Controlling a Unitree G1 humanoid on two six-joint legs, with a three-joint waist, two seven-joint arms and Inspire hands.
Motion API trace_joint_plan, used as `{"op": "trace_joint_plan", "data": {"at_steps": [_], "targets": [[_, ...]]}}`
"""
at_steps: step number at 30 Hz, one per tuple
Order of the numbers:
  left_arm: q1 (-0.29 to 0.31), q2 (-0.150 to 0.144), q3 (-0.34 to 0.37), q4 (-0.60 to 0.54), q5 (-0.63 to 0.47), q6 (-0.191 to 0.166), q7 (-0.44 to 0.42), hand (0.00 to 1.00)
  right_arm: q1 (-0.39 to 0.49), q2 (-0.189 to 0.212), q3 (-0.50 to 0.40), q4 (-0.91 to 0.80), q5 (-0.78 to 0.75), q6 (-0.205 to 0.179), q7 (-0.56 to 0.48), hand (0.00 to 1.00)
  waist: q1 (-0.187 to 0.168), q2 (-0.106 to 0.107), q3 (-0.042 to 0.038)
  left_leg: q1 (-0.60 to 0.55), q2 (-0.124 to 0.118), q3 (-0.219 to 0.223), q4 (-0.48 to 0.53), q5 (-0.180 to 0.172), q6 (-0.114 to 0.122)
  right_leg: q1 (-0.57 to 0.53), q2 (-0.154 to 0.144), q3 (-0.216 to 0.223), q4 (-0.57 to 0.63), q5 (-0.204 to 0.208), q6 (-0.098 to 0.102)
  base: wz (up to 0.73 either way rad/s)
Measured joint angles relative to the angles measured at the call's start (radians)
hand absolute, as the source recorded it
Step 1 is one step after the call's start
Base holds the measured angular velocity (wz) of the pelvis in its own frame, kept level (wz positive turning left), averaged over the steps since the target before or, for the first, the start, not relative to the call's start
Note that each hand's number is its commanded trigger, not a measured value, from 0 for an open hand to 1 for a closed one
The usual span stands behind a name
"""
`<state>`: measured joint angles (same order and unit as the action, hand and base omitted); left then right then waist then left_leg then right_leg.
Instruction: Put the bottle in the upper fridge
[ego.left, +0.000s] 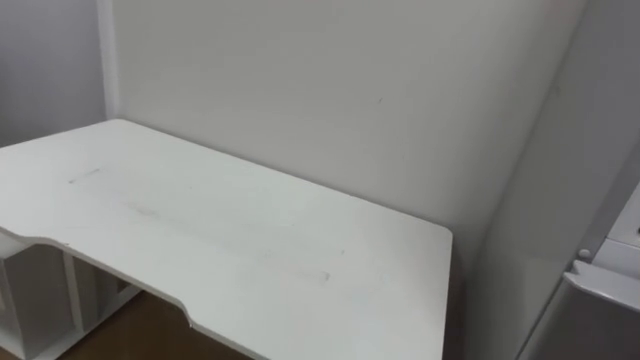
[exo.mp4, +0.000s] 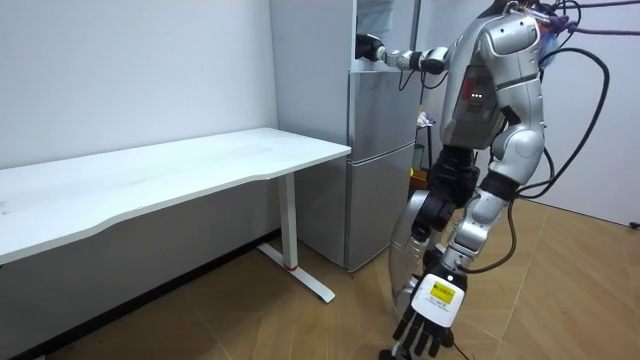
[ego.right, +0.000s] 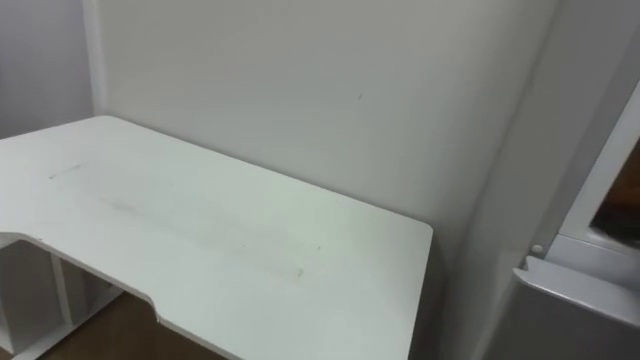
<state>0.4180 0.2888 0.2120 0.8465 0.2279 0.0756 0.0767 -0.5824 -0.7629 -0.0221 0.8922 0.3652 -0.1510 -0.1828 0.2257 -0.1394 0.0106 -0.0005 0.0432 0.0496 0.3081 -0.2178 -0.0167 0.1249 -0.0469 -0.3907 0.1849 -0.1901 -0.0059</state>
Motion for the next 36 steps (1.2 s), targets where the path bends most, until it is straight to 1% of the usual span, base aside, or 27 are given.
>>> {"op": "trace_joint_plan", "data": {"at_steps": [6,9,14,19,22,24,26,29,31,33,34,36], "targets": [[-0.002,0.000,-0.004,-0.004,0.000,0.010,0.001,0.00,0.020,0.000,-0.001,-0.006,0.002,0.000,0.000,0.00,-0.002,-0.007,-0.0056,0.002,0.000,-0.001,0.002,0.000,0.000,0.003,-0.001,-0.007,-0.001,0.000,0.000,0.00],[-0.004,0.000,-0.010,-0.006,0.000,0.011,0.001,0.00,0.033,0.003,0.000,-0.016,0.005,0.000,0.000,0.00,-0.001,-0.006,-0.0059,0.012,0.000,-0.001,-0.001,-0.001,0.000,0.016,-0.001,-0.009,0.000,0.000,0.000,0.00],[-0.009,0.001,-0.010,-0.024,0.000,0.010,0.001,0.00,0.107,0.004,-0.025,-0.097,0.004,-0.002,-0.001,0.00,-0.003,-0.003,-0.0079,0.013,0.001,-0.001,-0.001,-0.002,0.000,0.018,0.000,-0.003,-0.002,0.000,0.000,0.01],[-0.011,0.001,-0.014,-0.038,0.000,0.009,0.002,0.00,0.182,0.025,-0.060,-0.205,0.003,-0.005,-0.006,0.00,-0.012,0.003,-0.0107,0.027,0.001,0.004,-0.010,-0.003,0.000,0.028,0.001,0.003,-0.012,0.001,0.001,-0.02],[-0.006,-0.002,-0.024,-0.038,0.001,0.009,0.003,0.00,0.211,0.051,-0.094,-0.253,0.005,-0.012,0.008,0.00,-0.029,0.014,-0.0166,0.039,0.000,0.004,-0.013,-0.007,0.000,0.041,0.001,0.004,-0.013,0.001,0.003,0.00],[0.001,-0.002,-0.023,-0.036,0.001,0.010,0.004,0.00,0.234,0.078,-0.120,-0.299,0.004,-0.020,0.015,0.00,-0.041,0.022,-0.0208,0.045,-0.001,0.006,-0.019,-0.007,0.000,0.045,0.002,0.007,-0.012,0.002,0.004,-0.02],[0.002,-0.003,-0.023,-0.036,0.002,0.010,0.005,0.00,0.249,0.092,-0.132,-0.322,0.004,-0.024,0.019,0.00,-0.049,0.026,-0.0230,0.052,-0.001,0.006,-0.023,-0.007,-0.001,0.050,0.002,0.007,-0.012,0.002,0.004,0.00],[0.002,-0.010,-0.023,-0.036,0.001,0.010,0.007,0.00,0.261,0.113,-0.154,-0.349,0.008,-0.030,0.033,0.00,-0.055,0.031,-0.0231,0.058,0.001,0.011,-0.026,-0.008,-0.001,0.050,0.002,0.013,-0.010,0.002,0.004,-0.06],[0.010,-0.020,-0.024,-0.035,0.001,0.009,0.010,0.00,0.272,0.132,-0.160,-0.380,0.008,-0.034,0.031,0.00,-0.058,0.039,-0.0255,0.065,0.002,0.021,-0.033,-0.008,-0.001,0.050,0.001,0.022,-0.008,0.002,0.004,-0.14],[0.011,-0.038,-0.024,-0.032,0.000,0.009,0.022,0.00,0.300,0.145,-0.169,-0.431,0.014,-0.041,0.025,0.00,-0.064,0.051,-0.0249,0.069,0.002,0.029,-0.036,-0.008,0.000,0.048,0.000,0.031,-0.008,0.003,0.006,-0.11],[0.011,-0.042,-0.024,-0.031,0.001,0.009,0.025,0.00,0.311,0.153,-0.170,-0.436,0.017,-0.050,0.022,0.00,-0.067,0.053,-0.0245,0.069,0.002,0.030,-0.036,-0.009,0.001,0.048,-0.001,0.031,-0.008,0.004,0.006,-0.08],[0.019,-0.051,-0.024,-0.027,0.001,0.009,0.029,0.00,0.335,0.198,-0.193,-0.495,0.015,-0.057,0.017,0.00,-0.086,0.060,-0.0243,0.076,0.001,0.035,-0.041,-0.008,0.001,0.048,-0.003,0.032,0.000,0.004,0.006,-0.04]]}}
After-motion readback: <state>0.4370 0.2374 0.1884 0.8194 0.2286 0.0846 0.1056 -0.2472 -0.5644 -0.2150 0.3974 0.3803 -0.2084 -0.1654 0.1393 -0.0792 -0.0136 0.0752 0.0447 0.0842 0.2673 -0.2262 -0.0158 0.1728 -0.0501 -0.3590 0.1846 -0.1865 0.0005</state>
